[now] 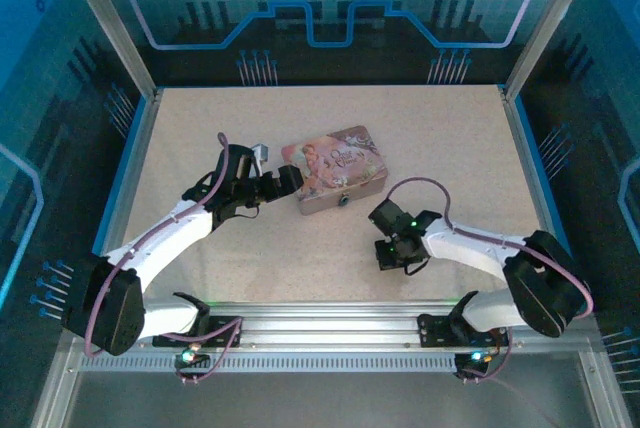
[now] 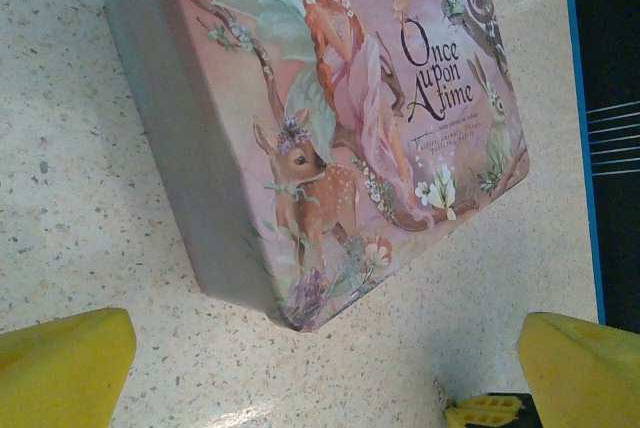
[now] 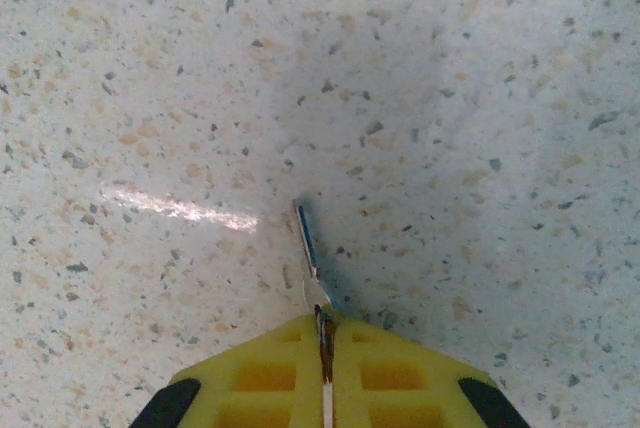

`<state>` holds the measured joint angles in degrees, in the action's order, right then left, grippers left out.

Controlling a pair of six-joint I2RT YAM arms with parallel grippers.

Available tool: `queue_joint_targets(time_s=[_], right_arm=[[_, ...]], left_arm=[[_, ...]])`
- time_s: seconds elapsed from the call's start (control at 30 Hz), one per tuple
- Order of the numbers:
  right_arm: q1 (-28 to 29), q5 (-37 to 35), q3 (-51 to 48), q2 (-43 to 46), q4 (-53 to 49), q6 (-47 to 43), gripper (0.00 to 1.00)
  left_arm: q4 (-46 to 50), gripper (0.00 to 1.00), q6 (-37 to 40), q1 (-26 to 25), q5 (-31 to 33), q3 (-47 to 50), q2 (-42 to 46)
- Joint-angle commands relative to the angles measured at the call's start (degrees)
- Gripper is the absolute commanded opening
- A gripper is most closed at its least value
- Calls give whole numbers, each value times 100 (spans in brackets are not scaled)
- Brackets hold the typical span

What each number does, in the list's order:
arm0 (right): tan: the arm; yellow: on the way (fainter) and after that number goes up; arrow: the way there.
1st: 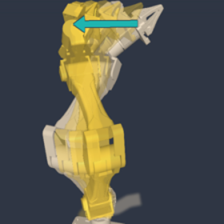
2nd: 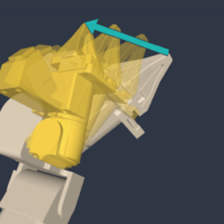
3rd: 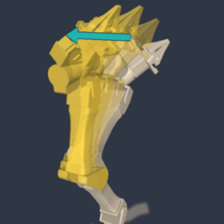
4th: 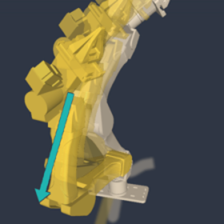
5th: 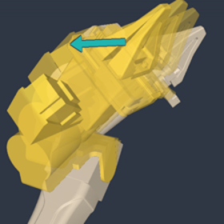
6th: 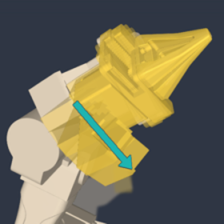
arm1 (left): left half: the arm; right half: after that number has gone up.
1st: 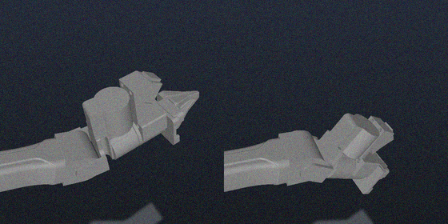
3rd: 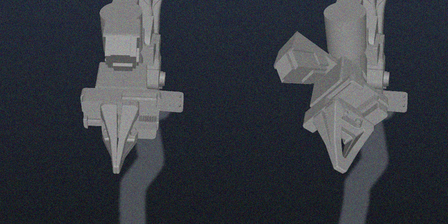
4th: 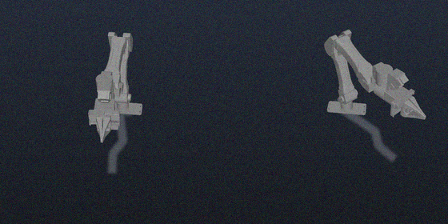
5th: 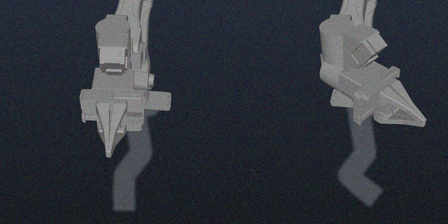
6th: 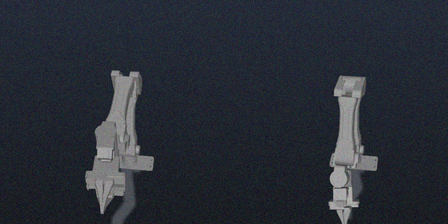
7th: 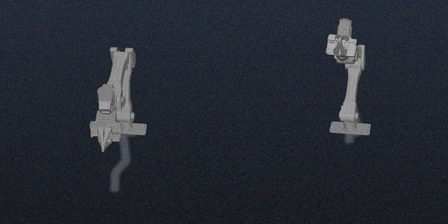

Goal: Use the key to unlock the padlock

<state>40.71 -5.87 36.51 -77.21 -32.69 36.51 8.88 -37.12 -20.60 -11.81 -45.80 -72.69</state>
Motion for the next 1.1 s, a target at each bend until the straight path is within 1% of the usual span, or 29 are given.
queue_joint_targets(time_s=[0.0, 0.17, 0.33, 0.53, 0.67, 0.77, 0.9, 1.07], right_arm=[[-195, 390, -228, 328, 260, -145, 8], [-529, 938, -621, 1092, 939, -434, 6], [-926, 1590, -771, 1840, 1381, -879, 5], [-1162, 2181, -691, 2352, 1846, -1252, 5], [-1167, 2517, -599, 2523, 2321, -1346, 5], [-1167, 2683, -549, 2595, 2642, -1364, 5], [-1162, 3015, -549, 2606, 3198, -1232, 6], [-1170, 3382, -610, 2498, 3888, -987, 6]], left_arm=[[190, 99, 126, 47, -141, -124, 122], [161, 99, 134, 47, -359, -129, 279], [-143, 97, 86, 43, -927, -127, 441], [-785, 92, -65, -58, -1641, -143, 532], [-1092, 90, -52, -405, -1811, -245, 503], [-1317, 85, -52, -701, -1870, -321, 417], [-1517, 78, -23, -1070, -1898, -455, 180], [-1730, 72, -5, -1381, -1880, -570, -106]])
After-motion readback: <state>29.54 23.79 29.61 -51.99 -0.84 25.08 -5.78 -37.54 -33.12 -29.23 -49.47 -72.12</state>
